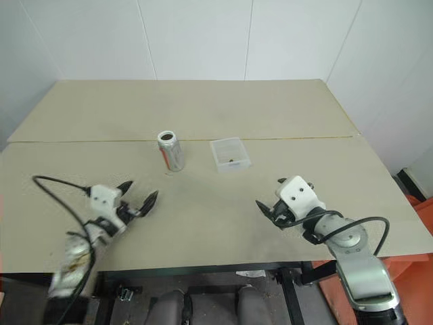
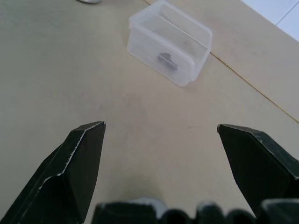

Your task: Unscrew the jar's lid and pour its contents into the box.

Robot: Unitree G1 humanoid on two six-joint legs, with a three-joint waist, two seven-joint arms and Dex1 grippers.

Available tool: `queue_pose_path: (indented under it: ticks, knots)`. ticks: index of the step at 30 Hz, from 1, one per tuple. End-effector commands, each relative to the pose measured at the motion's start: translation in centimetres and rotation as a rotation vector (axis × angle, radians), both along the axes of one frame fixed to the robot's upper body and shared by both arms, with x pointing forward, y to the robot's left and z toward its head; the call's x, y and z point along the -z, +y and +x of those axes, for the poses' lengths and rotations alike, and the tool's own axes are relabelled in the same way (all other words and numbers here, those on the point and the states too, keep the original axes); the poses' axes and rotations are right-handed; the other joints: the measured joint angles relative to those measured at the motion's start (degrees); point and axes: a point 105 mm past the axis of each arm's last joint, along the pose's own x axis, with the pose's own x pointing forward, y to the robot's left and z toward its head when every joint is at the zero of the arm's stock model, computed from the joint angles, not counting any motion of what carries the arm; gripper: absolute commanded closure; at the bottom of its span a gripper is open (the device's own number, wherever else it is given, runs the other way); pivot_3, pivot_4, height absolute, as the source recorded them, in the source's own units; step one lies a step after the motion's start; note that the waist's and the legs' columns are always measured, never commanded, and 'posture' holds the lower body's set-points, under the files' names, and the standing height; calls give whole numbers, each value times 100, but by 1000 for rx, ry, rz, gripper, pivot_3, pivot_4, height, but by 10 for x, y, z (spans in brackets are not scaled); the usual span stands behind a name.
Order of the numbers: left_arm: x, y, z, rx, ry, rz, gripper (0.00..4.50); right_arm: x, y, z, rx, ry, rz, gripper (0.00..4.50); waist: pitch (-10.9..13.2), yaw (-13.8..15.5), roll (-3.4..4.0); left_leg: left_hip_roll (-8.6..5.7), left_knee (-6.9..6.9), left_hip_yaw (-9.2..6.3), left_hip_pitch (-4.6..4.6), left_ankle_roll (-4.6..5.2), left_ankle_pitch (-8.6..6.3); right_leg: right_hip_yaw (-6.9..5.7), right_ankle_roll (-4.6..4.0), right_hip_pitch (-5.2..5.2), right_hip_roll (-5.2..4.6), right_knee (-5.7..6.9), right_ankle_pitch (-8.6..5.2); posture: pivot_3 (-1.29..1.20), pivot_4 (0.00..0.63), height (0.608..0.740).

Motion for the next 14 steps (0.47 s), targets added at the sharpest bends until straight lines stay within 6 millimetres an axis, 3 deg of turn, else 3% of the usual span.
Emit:
queue_pose_path:
  ticks: [1, 6, 8, 11, 14]
  knots:
    - [-63, 18, -46, 260, -52, 24, 26, -36, -27, -11, -109, -66, -14, 0, 2, 21, 4, 4, -1, 4, 2, -1, 0, -1, -5, -3, 0, 2, -4, 0, 150, 740]
    - [-121, 38, -88, 461, 7, 33, 26, -52, -64, -19, -180, -41, -136, 0, 2, 125, 8, 14, -14, 12, 24, -35, -20, -13, -21, -8, -7, -6, -16, 0, 150, 740]
    - [-134, 39, -97, 492, 16, 52, 26, -56, -74, -18, -168, -49, -167, 0, 2, 121, 8, 14, -26, 24, 31, -44, -26, -10, -24, -29, -8, -12, -18, 0, 150, 740]
    - [-139, 41, -100, 476, 29, 105, 26, -58, -80, -15, -150, -65, -182, 0, 1, 121, 7, 15, -46, 40, 25, -13, -7, -7, -25, -29, -7, -8, -19, 0, 150, 740]
    - [-134, 43, -98, 448, 47, 118, 26, -57, -73, -14, -169, -75, -158, 0, 1, 122, 8, 17, -77, 45, 21, -1, 0, -4, -44, -49, 3, 0, -31, 0, 150, 740]
